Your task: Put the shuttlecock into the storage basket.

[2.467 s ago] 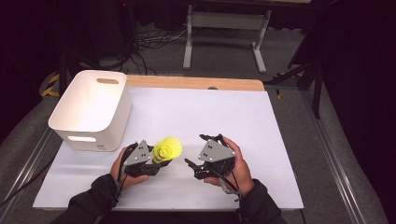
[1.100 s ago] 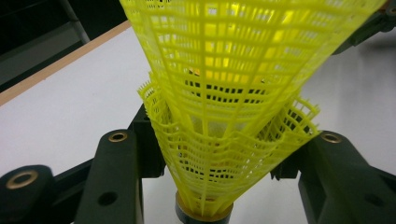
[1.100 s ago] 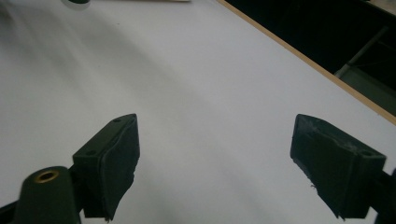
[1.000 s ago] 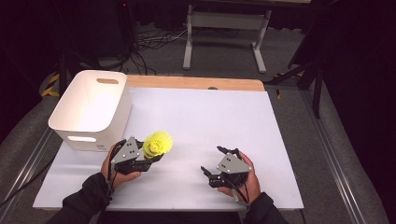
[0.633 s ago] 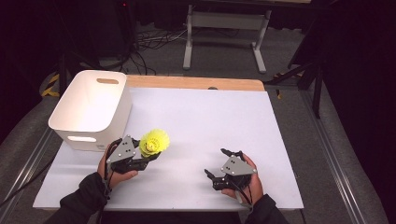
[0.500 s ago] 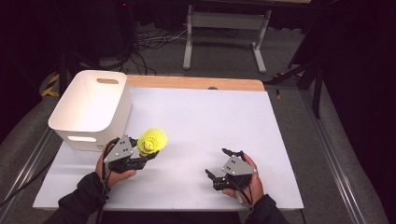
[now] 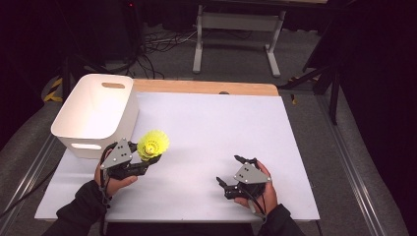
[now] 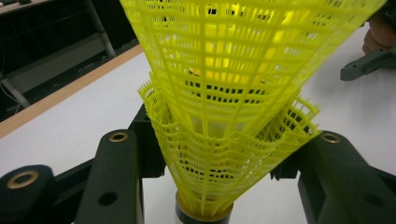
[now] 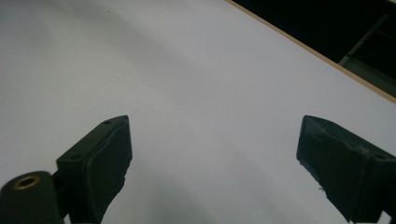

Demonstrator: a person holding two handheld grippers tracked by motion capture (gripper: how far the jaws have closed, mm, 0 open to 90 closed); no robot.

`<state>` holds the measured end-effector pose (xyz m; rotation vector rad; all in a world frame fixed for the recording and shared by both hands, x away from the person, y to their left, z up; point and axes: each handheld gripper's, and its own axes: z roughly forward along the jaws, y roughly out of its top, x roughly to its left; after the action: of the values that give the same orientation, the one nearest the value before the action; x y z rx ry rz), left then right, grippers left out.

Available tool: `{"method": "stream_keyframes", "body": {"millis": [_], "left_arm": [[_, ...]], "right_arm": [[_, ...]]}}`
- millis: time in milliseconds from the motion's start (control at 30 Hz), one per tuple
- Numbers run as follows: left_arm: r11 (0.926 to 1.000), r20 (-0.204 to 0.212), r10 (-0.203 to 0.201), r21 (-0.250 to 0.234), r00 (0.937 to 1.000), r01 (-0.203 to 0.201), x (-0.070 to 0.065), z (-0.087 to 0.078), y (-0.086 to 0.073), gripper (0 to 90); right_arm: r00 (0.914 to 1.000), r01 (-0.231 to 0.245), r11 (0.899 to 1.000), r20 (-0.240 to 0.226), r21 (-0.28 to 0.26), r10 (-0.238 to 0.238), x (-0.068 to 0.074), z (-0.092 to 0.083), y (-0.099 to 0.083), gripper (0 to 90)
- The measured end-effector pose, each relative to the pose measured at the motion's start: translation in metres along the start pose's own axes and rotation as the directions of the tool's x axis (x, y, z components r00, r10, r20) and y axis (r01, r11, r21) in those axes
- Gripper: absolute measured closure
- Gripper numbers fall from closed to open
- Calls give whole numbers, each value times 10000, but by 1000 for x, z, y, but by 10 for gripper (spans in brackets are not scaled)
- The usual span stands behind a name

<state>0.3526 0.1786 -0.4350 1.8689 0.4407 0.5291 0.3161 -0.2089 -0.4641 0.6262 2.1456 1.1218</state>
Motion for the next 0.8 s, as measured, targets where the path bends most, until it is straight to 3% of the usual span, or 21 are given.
{"method": "stream_keyframes", "body": {"millis": [800], "left_arm": [[9999,-562,-108,-131,9984,101,14,-19,2,498]], "right_arm": [[9999,-33,10000,167,15,32,-2,-1,0,118]]}}
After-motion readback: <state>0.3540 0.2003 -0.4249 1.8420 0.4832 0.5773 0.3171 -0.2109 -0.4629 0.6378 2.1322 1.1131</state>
